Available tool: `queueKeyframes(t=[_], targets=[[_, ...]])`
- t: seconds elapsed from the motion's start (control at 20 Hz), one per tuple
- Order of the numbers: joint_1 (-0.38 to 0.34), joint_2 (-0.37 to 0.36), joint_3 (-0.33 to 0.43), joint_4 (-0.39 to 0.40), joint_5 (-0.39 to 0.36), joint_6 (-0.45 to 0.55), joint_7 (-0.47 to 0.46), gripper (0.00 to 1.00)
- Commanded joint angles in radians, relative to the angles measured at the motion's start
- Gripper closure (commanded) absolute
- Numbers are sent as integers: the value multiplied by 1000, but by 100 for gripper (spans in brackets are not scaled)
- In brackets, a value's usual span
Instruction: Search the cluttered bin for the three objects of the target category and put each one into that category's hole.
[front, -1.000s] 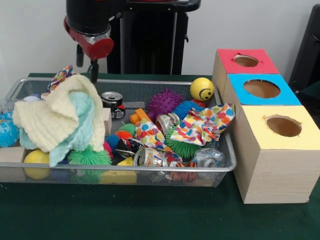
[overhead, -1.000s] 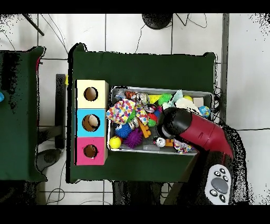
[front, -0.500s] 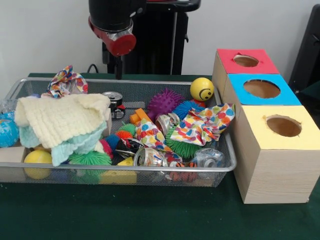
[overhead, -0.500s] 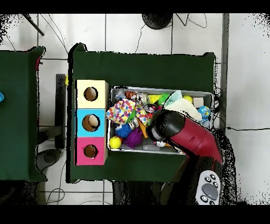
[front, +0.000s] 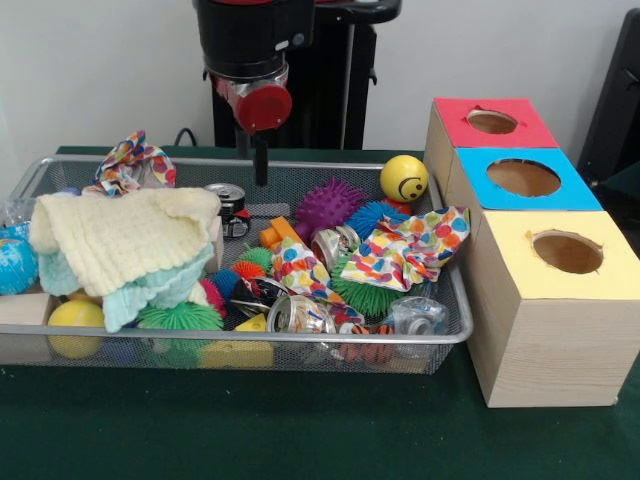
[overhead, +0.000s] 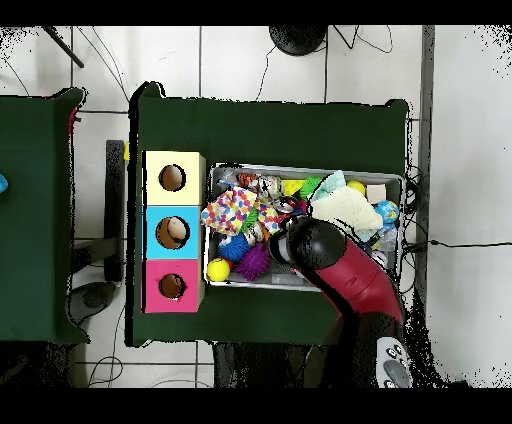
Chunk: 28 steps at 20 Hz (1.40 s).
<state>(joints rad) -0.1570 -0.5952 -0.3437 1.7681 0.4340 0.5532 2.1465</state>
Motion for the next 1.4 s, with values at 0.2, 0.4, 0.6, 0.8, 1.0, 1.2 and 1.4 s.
queueKeyframes(t=[0.2, 0.4, 0.6, 0.8, 1.0, 1.2, 1.4], targets=[[11, 129, -193, -305, -294, 211, -34, 0], [-91, 86, -31, -234, -283, 27, -42, 0], [-138, 58, 77, -145, -231, -7, 8, 0], [-135, 82, 85, -158, -259, -33, 28, 0], [-101, 99, 72, -162, -255, -41, 83, 0], [-70, 121, 64, -154, -227, -60, 142, 0], [-15, 137, 29, -157, -203, -40, 205, 0]])
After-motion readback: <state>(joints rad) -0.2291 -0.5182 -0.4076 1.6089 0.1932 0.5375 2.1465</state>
